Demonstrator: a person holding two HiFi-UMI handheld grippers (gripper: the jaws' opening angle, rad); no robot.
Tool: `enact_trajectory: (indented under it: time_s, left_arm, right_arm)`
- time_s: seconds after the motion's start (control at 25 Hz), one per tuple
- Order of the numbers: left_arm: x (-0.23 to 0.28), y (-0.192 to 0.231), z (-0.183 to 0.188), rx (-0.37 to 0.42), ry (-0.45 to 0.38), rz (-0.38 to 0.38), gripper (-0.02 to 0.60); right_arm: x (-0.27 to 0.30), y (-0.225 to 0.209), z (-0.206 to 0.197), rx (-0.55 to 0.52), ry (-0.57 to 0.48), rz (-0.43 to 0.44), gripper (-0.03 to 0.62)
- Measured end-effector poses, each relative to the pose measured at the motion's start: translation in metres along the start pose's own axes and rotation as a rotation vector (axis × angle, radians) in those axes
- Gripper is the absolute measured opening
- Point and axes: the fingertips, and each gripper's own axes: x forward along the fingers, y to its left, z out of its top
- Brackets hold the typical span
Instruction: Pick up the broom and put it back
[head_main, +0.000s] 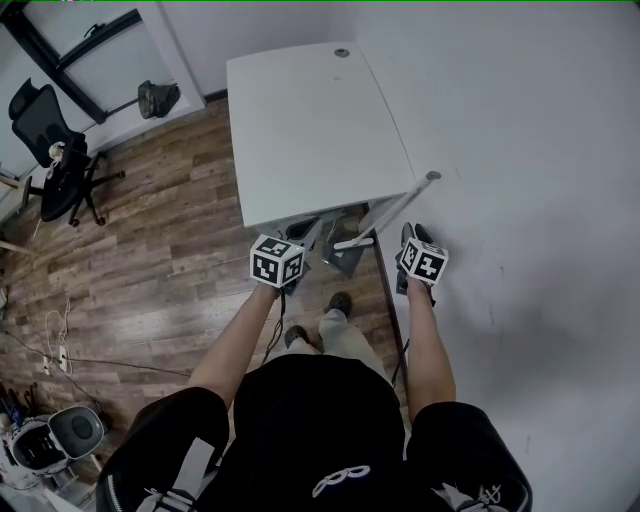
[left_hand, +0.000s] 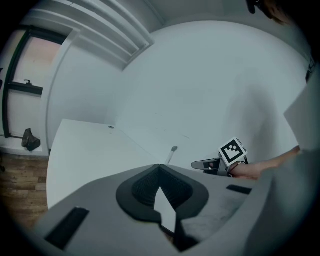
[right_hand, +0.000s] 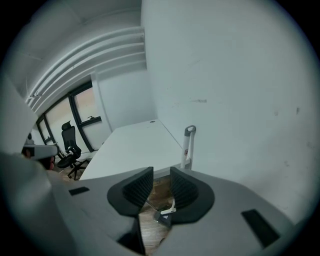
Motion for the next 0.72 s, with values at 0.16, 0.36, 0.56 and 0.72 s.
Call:
enact_trajectory:
  time_s: [0.16, 0.36, 0.56, 0.72]
  left_arm:
    - [-0.028, -0.007, -0.005, 0.004, -0.015, 0.004, 0.011]
    - [-0.066, -0.011, -0.009, -0.008, -0.043, 0.028, 0.011]
    - [-0.095, -0.023, -0.021, 0.020, -0.053, 0.048, 0.011]
    - [-0.113, -0.034, -0.027, 0.055, -0.059, 0.068, 0.011]
  right_arm:
    - [-0.033, 0.014, -0.007, 0.010, -0.037, 0.008, 0.091]
    - [-0.073, 0.036, -0.010, -0.004, -0.071, 0.024, 0.044]
    - [-0.113, 0.052, -0.016, -0.020, -0.113, 0.056, 0.025]
    - [-0.141, 0.064, -0.020, -0.046, -0.150, 0.091, 0.025]
